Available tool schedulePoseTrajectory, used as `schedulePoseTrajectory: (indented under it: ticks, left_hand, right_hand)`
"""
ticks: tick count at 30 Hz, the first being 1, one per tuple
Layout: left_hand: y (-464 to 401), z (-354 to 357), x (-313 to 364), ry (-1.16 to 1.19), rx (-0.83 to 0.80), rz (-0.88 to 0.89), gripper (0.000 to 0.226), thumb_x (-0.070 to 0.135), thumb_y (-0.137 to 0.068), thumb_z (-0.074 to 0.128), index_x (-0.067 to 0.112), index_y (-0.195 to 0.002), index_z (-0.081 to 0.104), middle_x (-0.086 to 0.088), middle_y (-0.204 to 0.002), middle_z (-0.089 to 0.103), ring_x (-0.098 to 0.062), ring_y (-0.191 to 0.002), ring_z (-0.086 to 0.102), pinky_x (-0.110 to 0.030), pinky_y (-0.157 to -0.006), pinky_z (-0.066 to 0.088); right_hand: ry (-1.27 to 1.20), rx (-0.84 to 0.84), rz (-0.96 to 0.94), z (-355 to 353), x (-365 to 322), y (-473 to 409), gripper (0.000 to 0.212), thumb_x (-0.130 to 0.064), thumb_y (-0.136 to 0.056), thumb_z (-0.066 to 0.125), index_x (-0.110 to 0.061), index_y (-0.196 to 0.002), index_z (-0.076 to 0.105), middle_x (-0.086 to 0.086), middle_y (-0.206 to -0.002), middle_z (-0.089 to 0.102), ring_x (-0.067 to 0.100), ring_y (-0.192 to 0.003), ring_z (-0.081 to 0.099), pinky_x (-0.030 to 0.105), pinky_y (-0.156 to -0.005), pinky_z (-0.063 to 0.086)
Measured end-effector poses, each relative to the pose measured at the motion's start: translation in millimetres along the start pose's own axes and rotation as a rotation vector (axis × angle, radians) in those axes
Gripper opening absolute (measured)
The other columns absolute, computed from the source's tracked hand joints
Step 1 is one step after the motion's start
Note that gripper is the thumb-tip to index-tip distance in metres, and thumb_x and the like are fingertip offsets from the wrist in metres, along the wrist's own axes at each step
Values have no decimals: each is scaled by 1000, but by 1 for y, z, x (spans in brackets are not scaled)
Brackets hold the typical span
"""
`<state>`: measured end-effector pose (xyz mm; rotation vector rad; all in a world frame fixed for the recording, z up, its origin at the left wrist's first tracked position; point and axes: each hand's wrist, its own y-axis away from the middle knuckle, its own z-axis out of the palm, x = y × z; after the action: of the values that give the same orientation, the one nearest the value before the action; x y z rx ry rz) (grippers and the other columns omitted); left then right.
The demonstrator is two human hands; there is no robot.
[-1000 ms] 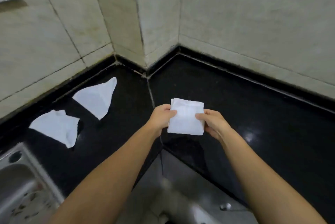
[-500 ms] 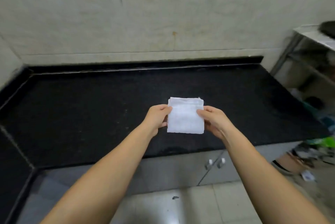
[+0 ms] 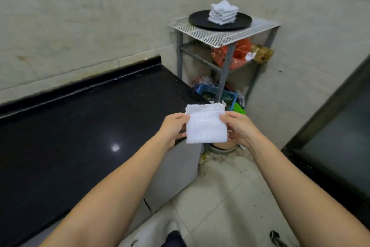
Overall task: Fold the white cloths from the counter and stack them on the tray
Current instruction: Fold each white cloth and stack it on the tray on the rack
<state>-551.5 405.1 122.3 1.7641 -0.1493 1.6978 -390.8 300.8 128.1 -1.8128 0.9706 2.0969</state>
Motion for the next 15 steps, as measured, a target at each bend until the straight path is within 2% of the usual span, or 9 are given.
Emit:
schedulePoseTrajectory:
  ticks: [3,7,9,12,14,15]
  left_hand:
    - [-42,36,18,-18,-32,15,13,12,-93,52,13,-89,65,-2,-88,66,-14,-76,62,-25,-60,50]
    - [-115,77,56,-54,-71,75,17,14,-94,52,8,-104,66,-5,-95,67,-17,-82,63,-31,-71,54]
    - [-157,96,82,-89,-73,121,18,15,-94,52,8,-103,66,-7,-93,66,-19,-84,61,-36,-79,53]
    - [-212,122,132,-97,-60,191,15,15,-95,52,8,-99,65,-4,-83,64,-14,-71,59,-27,-66,53]
    - [-243,138,164,-115,-28,241,15,16,-95,51,8,-91,63,-9,-78,60,-18,-67,56,-24,-56,47]
    - [-259,145,177,-132,-12,274,16,17,-95,51,9,-85,61,-14,-79,56,-22,-69,54,-26,-57,44]
  right_hand:
    - [-5,36,-28,-34,-16,-39,15,-10,-93,55,-14,-81,63,4,-75,64,16,-65,58,27,-62,46]
    - [32,54,-77,-70,-51,-110,12,-16,-93,56,-18,-86,66,1,-85,66,16,-78,59,30,-69,46]
    - [27,68,-104,-85,-77,-152,12,-16,-93,57,-18,-85,66,2,-83,66,12,-74,60,29,-69,48]
    - [37,72,-173,-102,-129,-208,13,-13,-93,57,-16,-84,66,-2,-73,65,1,-51,60,16,-46,45]
    - [67,76,-227,-112,-162,-241,12,-15,-92,58,-16,-84,66,-3,-75,67,3,-56,62,18,-47,46]
    - [80,81,-258,-117,-178,-257,11,-15,-92,59,-16,-84,67,-3,-77,68,8,-62,62,20,-51,47]
